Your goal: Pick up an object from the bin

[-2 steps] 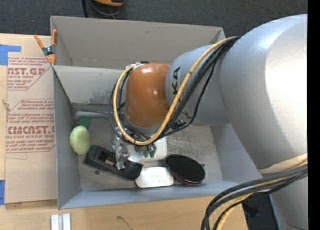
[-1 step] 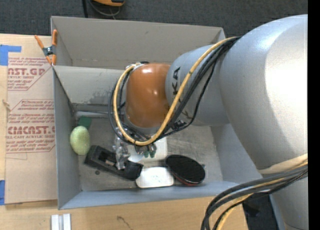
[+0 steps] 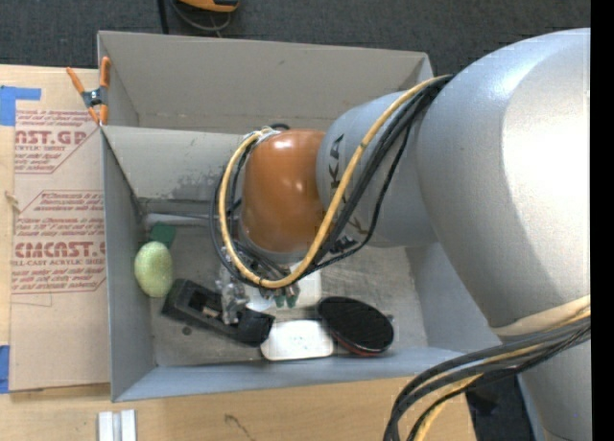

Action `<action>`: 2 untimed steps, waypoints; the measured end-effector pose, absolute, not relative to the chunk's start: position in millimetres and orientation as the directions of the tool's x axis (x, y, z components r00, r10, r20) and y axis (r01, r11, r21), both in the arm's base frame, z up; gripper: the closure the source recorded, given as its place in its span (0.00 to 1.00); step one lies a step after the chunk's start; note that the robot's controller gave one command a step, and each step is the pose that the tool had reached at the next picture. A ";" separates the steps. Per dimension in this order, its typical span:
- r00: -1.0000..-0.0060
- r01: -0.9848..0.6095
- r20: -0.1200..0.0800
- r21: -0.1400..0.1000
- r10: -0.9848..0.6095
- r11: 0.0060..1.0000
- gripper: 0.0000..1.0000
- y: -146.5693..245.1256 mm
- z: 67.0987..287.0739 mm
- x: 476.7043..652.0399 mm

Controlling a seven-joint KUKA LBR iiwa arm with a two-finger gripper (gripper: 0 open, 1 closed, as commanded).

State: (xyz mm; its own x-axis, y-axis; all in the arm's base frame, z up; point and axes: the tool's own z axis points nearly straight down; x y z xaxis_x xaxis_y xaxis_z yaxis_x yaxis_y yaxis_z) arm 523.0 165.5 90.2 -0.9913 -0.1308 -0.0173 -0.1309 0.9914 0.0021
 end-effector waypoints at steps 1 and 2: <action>-0.989 -0.146 0.005 0.000 -0.146 0.989 1.00 166.4 100.3 524.0; -0.989 -0.145 -0.005 0.002 -0.145 0.989 1.00 165.8 130.0 515.7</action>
Offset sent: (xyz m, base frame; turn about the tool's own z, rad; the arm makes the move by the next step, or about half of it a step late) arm -0.0206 -0.0026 0.0174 -0.0032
